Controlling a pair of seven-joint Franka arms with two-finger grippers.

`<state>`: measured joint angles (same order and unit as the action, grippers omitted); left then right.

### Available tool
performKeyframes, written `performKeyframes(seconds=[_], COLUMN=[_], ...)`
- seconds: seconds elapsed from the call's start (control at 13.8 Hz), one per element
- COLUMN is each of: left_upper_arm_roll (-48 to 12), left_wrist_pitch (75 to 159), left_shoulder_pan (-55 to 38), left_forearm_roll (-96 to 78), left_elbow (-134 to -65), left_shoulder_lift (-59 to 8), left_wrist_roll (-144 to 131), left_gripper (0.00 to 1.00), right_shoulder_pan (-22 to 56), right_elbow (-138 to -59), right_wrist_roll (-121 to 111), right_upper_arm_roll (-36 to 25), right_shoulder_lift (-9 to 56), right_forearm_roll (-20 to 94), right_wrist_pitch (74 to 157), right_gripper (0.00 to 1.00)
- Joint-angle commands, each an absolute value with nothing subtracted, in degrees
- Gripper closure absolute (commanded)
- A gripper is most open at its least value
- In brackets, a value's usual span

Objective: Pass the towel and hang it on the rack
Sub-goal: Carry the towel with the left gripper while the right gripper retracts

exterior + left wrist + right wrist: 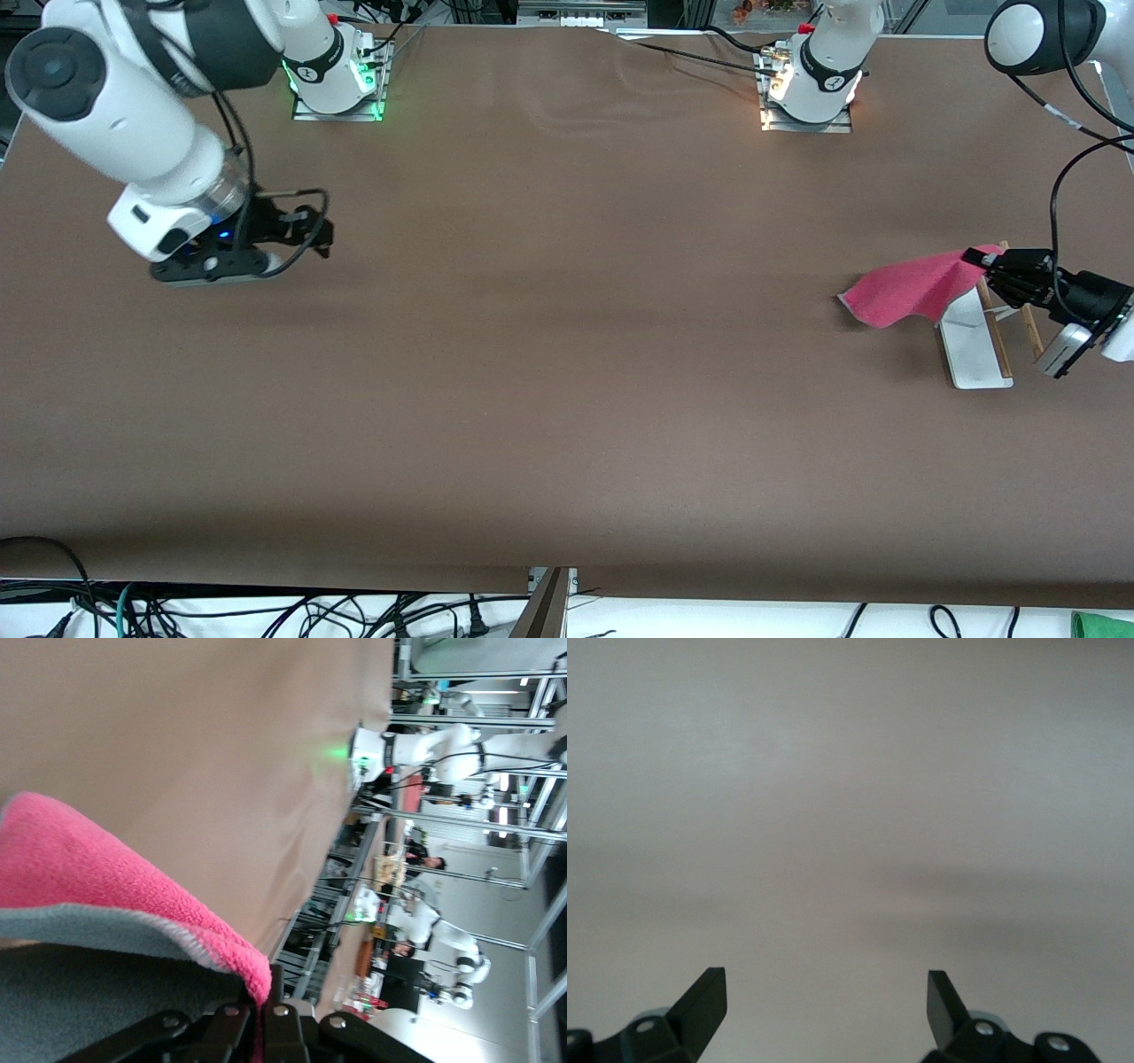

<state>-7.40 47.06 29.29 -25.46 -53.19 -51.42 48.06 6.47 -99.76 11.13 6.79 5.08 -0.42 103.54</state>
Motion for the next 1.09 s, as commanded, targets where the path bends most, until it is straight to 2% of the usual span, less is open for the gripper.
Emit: performKeyframes(seconds=[0.0, 0.29, 0.43, 0.72, 1.01], left_upper_arm_roll=[-7.8, -6.2, -4.4, 0.8, 3.0], left_wrist_pitch=[51.7, 55.0, 56.9, 58.5, 65.1], left_shoulder_pan=[31.6, 34.1, 35.0, 35.4, 35.4], left_forearm_roll=[-18.0, -11.9, -11.8, -11.7, -11.7], left_elbow=[-49.4, -48.3, -48.0, -47.8, -48.2], left_shoulder_lift=[-51.9, -51.9, -51.9, -50.8, -50.8], left_wrist_roll=[56.4, 67.6, 71.9, 76.4, 80.3], left_gripper=[1.0, 1.0, 1.0, 1.0, 1.0], right_shoulder_pan=[4.5, -0.3, -0.7, -0.6, -0.2], right_elbow=[-101.4, -102.0, -101.1, -100.9, -100.6], right_wrist_roll=[10.3, 5.6, -0.9, 5.4, 3.0], right_upper_arm_roll=[3.5, 2.8, 1.2, 0.4, 0.8], right_shoulder_lift=[2.6, 1.0, 0.2, -1.5, -2.3], right_forearm_roll=[-0.8, -0.8, -0.6, -0.4, -0.4], right_wrist_pitch=[104.0, 104.0, 103.9, 100.1, 100.0], right_gripper=[0.0, 0.0, 0.0, 0.0, 0.0])
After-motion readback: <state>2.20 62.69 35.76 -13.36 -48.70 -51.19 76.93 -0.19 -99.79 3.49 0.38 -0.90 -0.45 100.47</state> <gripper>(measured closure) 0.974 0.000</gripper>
